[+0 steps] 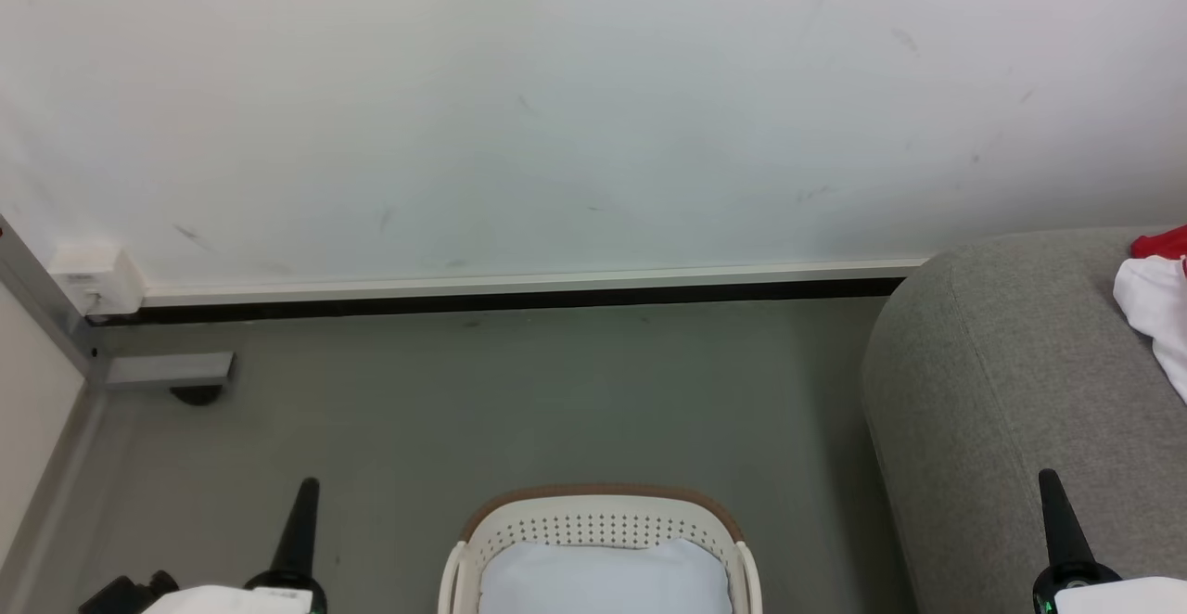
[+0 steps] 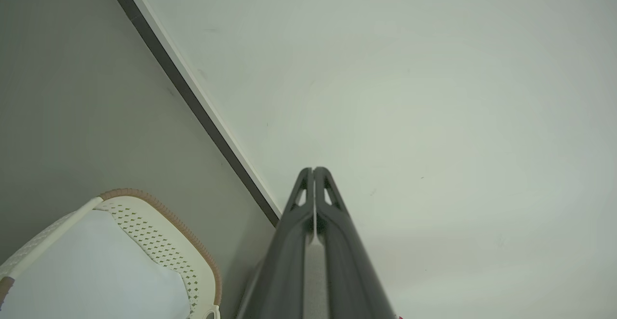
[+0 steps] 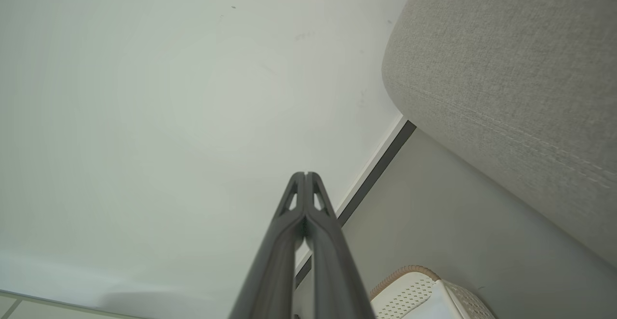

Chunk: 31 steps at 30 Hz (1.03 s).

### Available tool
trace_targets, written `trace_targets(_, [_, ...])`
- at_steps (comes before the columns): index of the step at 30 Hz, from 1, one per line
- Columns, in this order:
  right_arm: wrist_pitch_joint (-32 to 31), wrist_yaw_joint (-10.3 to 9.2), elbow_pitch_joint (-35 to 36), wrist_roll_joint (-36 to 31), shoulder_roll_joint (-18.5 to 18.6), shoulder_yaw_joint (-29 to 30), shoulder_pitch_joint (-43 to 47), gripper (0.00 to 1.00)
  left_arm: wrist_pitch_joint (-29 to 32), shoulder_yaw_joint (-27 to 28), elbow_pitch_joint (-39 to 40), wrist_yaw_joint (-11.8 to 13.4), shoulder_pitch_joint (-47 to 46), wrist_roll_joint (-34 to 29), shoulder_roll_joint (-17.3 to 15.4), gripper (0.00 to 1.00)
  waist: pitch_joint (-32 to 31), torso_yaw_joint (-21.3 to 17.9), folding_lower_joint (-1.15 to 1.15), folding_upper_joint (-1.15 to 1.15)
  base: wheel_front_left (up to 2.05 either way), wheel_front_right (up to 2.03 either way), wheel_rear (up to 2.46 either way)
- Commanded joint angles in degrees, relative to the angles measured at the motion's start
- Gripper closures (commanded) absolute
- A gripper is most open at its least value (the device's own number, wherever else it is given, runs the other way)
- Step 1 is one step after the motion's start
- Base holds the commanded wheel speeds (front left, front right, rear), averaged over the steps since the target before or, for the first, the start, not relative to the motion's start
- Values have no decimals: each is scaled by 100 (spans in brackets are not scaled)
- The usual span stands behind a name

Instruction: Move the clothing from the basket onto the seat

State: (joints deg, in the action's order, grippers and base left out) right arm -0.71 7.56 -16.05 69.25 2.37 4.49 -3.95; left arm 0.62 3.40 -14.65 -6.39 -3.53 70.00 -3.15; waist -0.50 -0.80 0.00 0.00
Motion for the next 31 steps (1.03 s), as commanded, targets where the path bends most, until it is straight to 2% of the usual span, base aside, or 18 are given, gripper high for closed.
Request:
trace_targets(1, [-49,-8,72,199,60,40,-115,100,51,48,49,-31,-103,216,-15,100,3,3,0,0,0,0,0])
trace_targets(31, [-409,-11,170,1589,68,155,-207,100,418,237,63,-91,-232,1552,8,100,42,49,0,0,0,0,0])
